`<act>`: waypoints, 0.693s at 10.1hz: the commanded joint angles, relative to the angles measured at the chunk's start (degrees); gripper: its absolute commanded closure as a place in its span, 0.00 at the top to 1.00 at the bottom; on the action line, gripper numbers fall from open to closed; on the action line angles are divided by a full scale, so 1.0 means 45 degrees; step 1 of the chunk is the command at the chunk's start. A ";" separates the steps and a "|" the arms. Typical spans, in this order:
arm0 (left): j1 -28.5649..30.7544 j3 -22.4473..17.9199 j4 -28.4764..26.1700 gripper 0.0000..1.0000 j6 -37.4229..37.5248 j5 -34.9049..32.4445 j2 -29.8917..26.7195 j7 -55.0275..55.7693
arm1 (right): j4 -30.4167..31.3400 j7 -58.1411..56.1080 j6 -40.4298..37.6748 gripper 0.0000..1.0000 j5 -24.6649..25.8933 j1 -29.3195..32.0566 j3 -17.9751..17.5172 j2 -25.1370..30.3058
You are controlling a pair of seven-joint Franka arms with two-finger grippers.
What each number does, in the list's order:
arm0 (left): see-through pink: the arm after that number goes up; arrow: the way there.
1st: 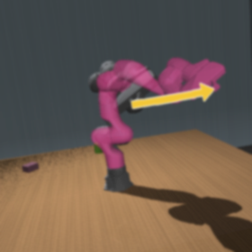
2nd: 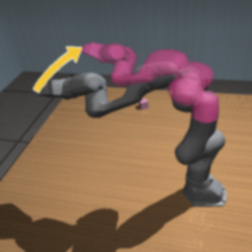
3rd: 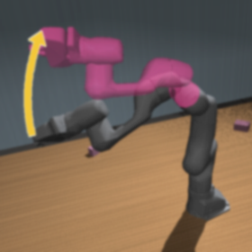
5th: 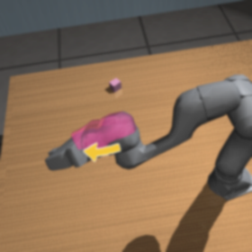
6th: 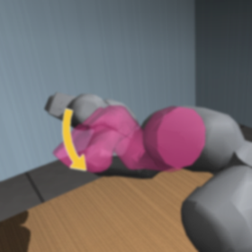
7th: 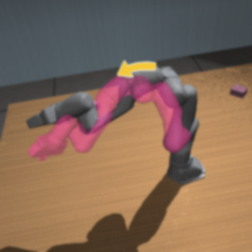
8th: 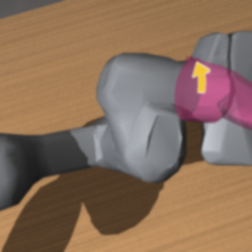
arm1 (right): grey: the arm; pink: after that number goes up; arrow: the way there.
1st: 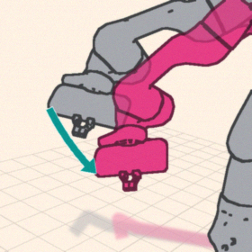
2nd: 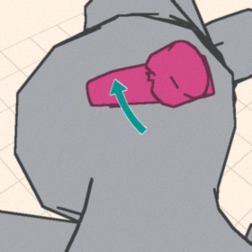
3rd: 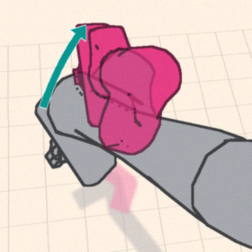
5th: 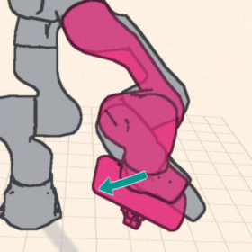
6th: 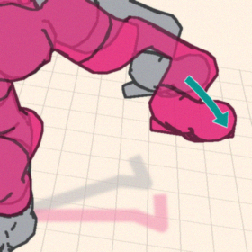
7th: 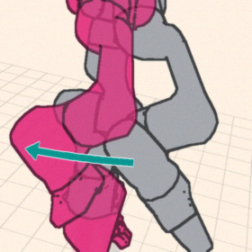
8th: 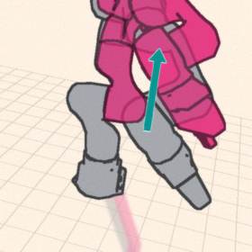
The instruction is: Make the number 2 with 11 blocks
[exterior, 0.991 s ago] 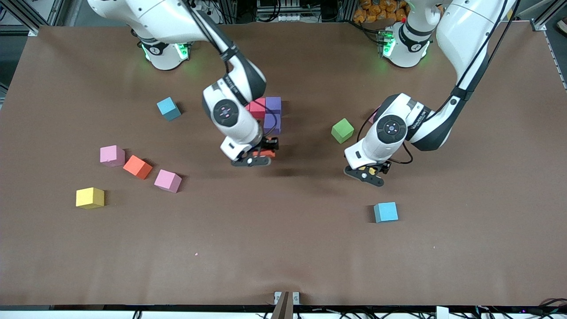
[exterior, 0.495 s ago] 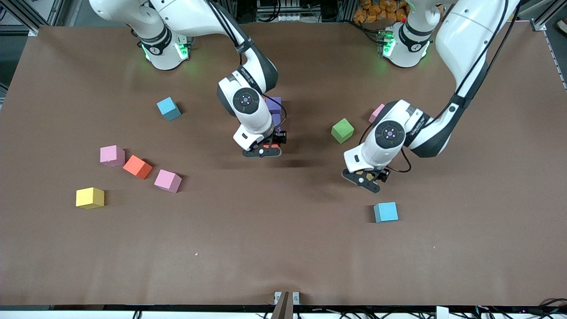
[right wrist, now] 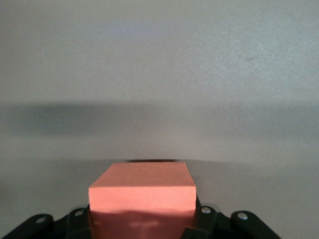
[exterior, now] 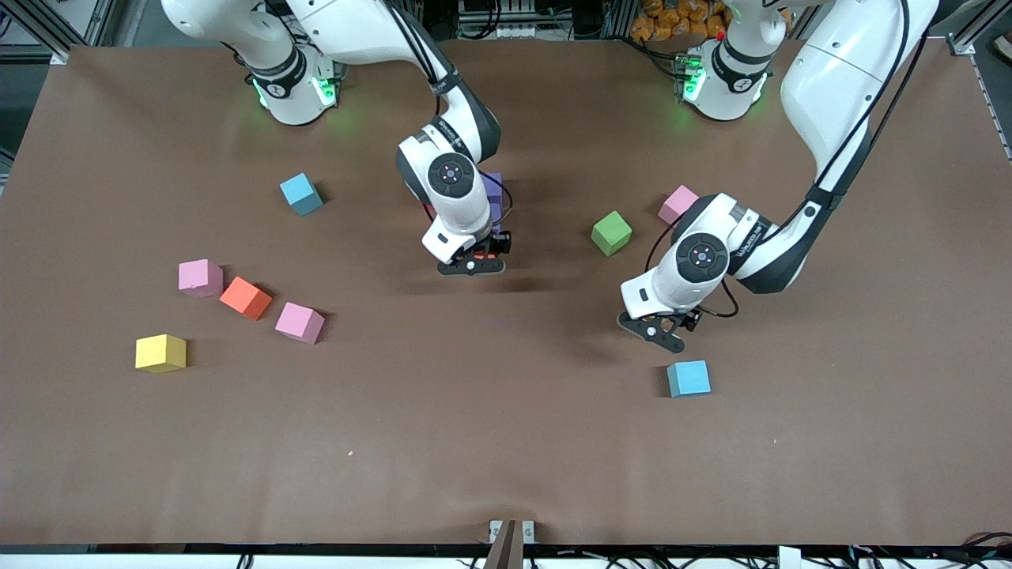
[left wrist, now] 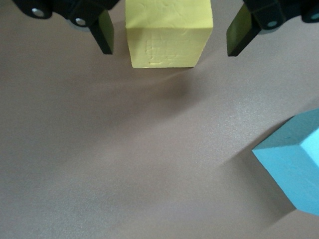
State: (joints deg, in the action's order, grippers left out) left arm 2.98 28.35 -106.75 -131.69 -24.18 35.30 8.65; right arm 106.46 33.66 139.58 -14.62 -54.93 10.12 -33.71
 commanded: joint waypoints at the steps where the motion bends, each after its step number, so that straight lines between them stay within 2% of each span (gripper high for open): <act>1: 0.0119 0.0088 -0.0046 1.00 -0.0051 -0.0310 0.0125 0.0090 | 0.0072 0.0274 0.0115 0.41 -0.0207 -0.0351 0.0231 0.0011; 7: 0.0236 0.0088 -0.0633 1.00 0.0377 -0.0252 -0.0051 0.0499 | 0.0111 0.0294 0.0173 0.41 -0.0226 -0.0351 0.0192 -0.0164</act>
State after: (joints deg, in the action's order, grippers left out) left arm 3.35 28.28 -108.70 -130.96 -24.18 36.04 9.33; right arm 106.61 34.24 139.60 -14.63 -55.38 10.18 -34.18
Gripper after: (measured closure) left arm 0.000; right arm 0.374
